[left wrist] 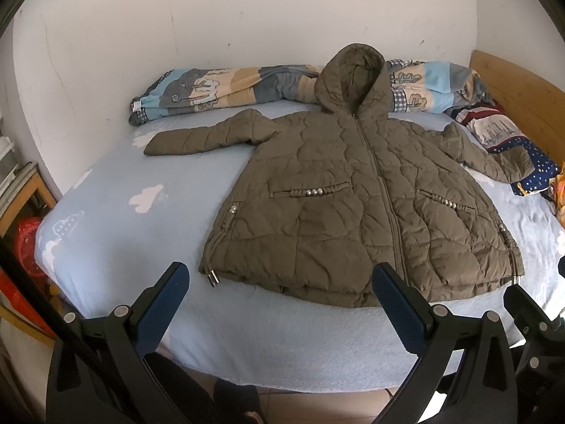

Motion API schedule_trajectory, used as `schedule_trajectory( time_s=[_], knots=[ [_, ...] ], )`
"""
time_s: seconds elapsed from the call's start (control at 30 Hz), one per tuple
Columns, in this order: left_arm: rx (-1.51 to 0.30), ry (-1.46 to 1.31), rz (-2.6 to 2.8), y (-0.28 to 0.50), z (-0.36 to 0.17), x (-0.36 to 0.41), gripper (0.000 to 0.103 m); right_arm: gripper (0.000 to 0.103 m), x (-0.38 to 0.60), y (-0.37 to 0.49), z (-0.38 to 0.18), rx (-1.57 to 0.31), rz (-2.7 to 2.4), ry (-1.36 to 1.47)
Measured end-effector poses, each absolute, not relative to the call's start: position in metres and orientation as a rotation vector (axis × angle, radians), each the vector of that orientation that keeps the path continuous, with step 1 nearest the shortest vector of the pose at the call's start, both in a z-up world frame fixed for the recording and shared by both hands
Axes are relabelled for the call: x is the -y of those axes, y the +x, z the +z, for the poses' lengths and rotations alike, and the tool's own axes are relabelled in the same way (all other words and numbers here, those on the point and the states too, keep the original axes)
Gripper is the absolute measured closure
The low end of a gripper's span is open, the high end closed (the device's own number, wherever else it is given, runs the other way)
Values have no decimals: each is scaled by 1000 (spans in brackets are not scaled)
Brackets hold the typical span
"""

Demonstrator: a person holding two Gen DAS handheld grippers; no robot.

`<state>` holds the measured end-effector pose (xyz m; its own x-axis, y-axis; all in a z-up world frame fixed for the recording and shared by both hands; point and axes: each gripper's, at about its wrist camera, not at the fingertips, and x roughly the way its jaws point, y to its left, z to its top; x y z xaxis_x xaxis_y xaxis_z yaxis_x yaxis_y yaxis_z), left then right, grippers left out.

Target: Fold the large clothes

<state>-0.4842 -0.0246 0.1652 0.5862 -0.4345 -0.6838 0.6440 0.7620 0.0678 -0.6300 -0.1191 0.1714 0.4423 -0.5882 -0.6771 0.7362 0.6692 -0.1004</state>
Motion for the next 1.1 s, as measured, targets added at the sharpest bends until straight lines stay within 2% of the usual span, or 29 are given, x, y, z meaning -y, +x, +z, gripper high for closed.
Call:
schedule_trajectory(
  time_s=[1.1],
  knots=[
    [-659,356,-641,-495,166,21,0,0,123,-635,177,-737,-817,234]
  ],
)
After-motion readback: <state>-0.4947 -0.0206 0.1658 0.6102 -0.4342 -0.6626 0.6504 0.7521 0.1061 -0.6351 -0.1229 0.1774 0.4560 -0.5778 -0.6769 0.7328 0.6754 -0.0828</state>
